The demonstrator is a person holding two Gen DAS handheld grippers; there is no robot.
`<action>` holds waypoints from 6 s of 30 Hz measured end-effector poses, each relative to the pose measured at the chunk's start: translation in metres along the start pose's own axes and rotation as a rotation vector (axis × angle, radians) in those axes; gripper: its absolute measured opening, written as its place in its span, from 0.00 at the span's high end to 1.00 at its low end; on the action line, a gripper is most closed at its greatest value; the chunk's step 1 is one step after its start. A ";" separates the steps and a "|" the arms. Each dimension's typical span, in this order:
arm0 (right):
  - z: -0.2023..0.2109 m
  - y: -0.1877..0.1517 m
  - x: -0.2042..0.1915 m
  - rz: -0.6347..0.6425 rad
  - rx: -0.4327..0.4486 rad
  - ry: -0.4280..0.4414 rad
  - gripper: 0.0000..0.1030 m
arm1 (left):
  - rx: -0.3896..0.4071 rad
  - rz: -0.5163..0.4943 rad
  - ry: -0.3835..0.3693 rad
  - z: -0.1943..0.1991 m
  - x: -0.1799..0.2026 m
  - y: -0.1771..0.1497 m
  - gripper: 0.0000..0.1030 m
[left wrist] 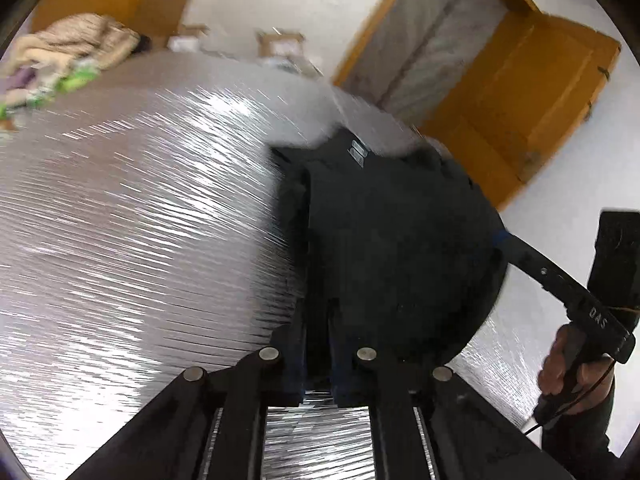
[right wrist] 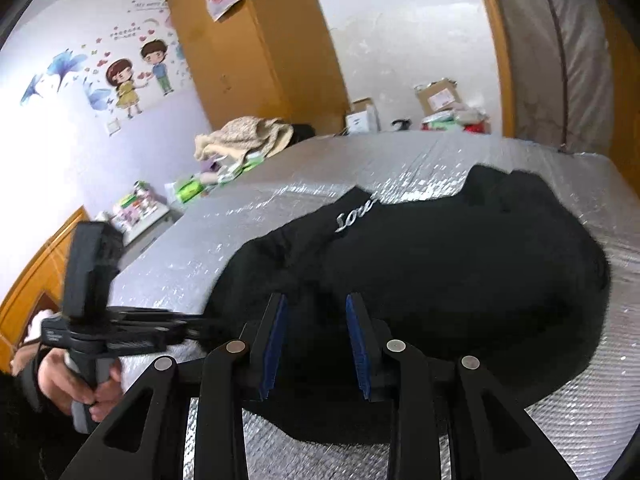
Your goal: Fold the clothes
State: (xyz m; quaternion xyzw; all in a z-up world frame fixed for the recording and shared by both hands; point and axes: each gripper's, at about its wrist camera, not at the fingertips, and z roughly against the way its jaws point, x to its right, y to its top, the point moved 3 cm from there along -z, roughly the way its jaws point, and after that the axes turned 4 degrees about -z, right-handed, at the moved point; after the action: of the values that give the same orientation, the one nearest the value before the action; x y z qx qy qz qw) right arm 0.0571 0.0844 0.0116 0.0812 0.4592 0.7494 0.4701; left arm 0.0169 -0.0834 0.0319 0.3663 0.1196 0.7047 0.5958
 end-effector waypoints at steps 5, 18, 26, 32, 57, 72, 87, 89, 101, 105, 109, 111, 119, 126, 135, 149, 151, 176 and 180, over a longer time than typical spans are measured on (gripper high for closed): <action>-0.005 0.028 0.004 0.007 0.023 -0.033 0.69 | 0.055 0.080 0.145 0.043 -0.064 0.002 0.92; -0.135 0.087 -0.045 0.243 -0.251 0.076 0.63 | -0.001 0.180 0.124 0.047 -0.103 -0.018 0.87; -0.206 0.075 -0.040 0.237 -0.438 0.077 0.69 | -0.008 0.172 0.096 0.042 -0.099 -0.016 0.87; -0.158 0.107 -0.045 0.232 -0.269 0.084 0.93 | 0.044 0.075 0.083 0.052 -0.074 0.003 0.93; 0.332 0.203 -0.010 0.103 0.814 -0.362 0.94 | 0.469 -0.529 -0.370 0.160 0.222 0.114 0.94; 0.107 0.213 -0.040 0.139 0.472 -0.169 0.94 | 0.400 -0.207 -0.036 0.150 0.057 0.102 0.95; -0.168 0.142 -0.052 0.192 -0.134 -0.072 0.86 | 0.014 0.224 0.234 0.058 -0.166 0.010 0.88; -0.135 0.144 -0.024 0.162 -0.099 -0.097 0.74 | 0.033 0.232 0.234 0.067 -0.169 0.004 0.88; -0.075 0.111 0.117 -0.005 -0.256 -0.433 0.61 | 0.108 0.075 0.155 0.062 -0.088 0.042 0.88; -0.077 0.088 0.122 -0.018 -0.343 -0.409 0.80 | 0.015 0.007 0.088 0.021 -0.057 0.035 0.88; -0.054 0.082 0.123 -0.032 -0.315 -0.355 0.93 | -0.065 -0.011 0.090 -0.005 -0.040 0.019 0.88; -0.033 0.090 0.119 -0.045 -0.222 -0.324 0.93 | -0.057 -0.012 0.091 -0.007 -0.042 0.018 0.89; 0.102 0.115 0.097 -0.162 0.259 -0.379 0.95 | -0.034 -0.012 0.092 -0.013 -0.046 0.016 0.92; 0.065 0.048 0.141 -0.308 -0.020 -0.343 0.66 | -0.053 -0.020 0.072 -0.007 -0.043 0.017 0.92; 0.024 0.020 0.120 -0.356 -0.097 -0.106 0.65 | -0.103 -0.135 -0.106 -0.026 0.010 0.022 0.92; 0.066 0.016 0.103 -0.341 0.012 -0.137 0.62 | -0.114 -0.243 -0.143 -0.033 0.041 0.025 0.92; 0.064 0.020 0.109 -0.365 0.022 -0.152 0.62 | -0.098 -0.248 -0.139 -0.031 0.043 0.030 0.92; -0.053 0.057 0.079 -0.031 -0.334 -0.215 0.74 | -0.141 -0.189 -0.120 -0.050 0.020 0.012 0.92; -0.046 0.062 0.097 -0.104 -0.281 -0.234 0.94 | -0.124 -0.188 -0.129 -0.049 0.018 0.009 0.92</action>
State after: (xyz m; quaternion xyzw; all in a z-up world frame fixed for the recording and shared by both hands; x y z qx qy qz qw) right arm -0.0602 0.1239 0.0028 0.0776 0.2958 0.7662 0.5651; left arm -0.0221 -0.0556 0.0097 0.3603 0.0711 0.6267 0.6873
